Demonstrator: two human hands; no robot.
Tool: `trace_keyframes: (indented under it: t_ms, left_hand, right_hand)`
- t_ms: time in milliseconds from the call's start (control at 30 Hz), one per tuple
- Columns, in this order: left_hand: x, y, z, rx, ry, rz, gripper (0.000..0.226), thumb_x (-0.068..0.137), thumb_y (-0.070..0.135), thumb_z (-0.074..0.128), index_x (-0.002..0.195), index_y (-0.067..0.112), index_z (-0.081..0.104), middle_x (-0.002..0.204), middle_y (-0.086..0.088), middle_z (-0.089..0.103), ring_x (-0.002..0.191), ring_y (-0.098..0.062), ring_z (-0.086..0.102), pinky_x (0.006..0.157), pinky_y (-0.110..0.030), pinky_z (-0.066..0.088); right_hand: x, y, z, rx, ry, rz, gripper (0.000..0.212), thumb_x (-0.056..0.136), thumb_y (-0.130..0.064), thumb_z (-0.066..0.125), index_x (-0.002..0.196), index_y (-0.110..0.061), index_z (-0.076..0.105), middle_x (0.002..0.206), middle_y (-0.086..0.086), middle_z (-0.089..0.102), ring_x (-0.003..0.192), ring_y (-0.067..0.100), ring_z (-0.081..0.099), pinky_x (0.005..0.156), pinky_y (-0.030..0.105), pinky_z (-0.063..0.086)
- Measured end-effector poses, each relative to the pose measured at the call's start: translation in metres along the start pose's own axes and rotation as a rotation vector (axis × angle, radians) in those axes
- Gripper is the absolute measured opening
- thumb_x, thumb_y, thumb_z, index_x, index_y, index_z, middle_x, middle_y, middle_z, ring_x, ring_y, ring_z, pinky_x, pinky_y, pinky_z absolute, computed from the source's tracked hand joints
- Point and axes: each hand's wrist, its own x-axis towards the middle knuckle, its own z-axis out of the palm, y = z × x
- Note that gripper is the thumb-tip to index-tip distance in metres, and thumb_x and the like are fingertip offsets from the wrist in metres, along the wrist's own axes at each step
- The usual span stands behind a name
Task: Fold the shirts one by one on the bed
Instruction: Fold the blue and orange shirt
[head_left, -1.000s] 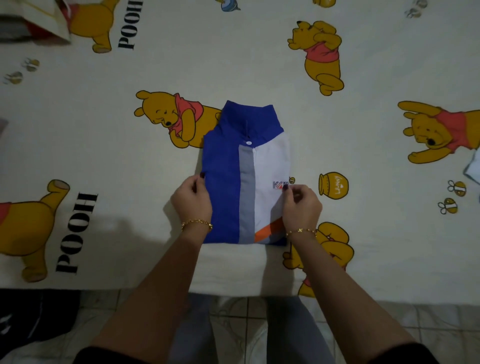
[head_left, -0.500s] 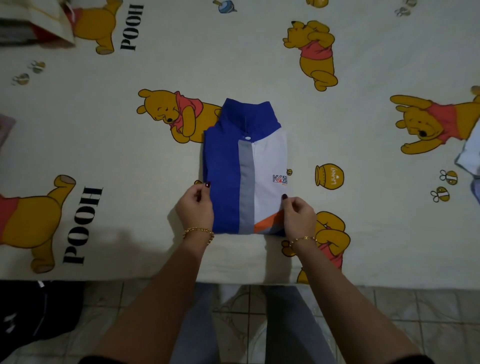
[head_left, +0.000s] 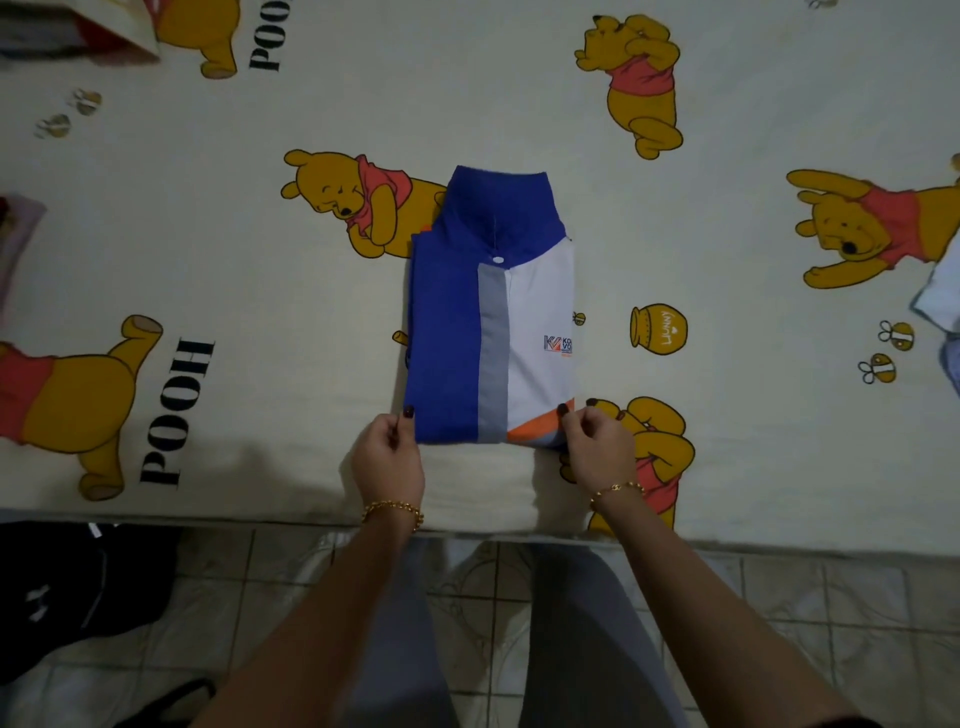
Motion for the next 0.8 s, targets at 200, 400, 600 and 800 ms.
trace_keyframes:
  t_ms: [200,400,600,800]
  left_hand:
    - [0.008,0.000,-0.004,-0.037,-0.014,0.000,0.008,0.087,0.022,0.063,0.092,0.020,0.057,0.084,0.003,0.063,0.075,-0.008,0.059,0.064,-0.022,0.050]
    - [0.050,0.042,0.013,-0.057,-0.018,0.102,0.011,0.086,0.021,0.063,0.095,0.021,0.056,0.087,0.006,0.061,0.077,-0.007,0.057,0.069,-0.021,0.046]
    - [0.104,0.083,0.037,0.020,-0.076,0.218,0.008,0.084,0.019,0.064,0.088,0.020,0.057,0.088,0.000,0.056,0.074,-0.014,0.052,0.067,-0.022,0.044]
    - [0.162,0.129,0.062,0.032,-0.078,0.323,0.008,0.088,0.015,0.055,0.095,0.015,0.060,0.095,-0.005,0.058,0.079,-0.017,0.053,0.066,-0.022,0.040]
  right_hand:
    - [0.004,-0.003,-0.005,0.028,-0.004,-0.001,0.016,0.091,-0.027,0.061,0.087,-0.012,0.060,0.079,0.000,0.063,0.074,0.016,0.058,0.063,0.027,0.049]
    - [0.057,-0.048,-0.015,0.081,0.068,-0.070,0.014,0.090,-0.024,0.061,0.097,-0.014,0.055,0.084,-0.003,0.060,0.079,0.015,0.058,0.071,0.027,0.050]
    - [0.116,-0.086,-0.013,0.056,0.086,-0.145,0.011,0.089,-0.021,0.060,0.094,-0.014,0.053,0.070,-0.009,0.052,0.065,0.006,0.048,0.065,0.024,0.044]
    - [0.178,-0.122,-0.011,-0.072,0.073,-0.319,0.021,0.093,-0.018,0.051,0.110,-0.011,0.061,0.101,0.010,0.048,0.080,0.015,0.050,0.072,0.020,0.039]
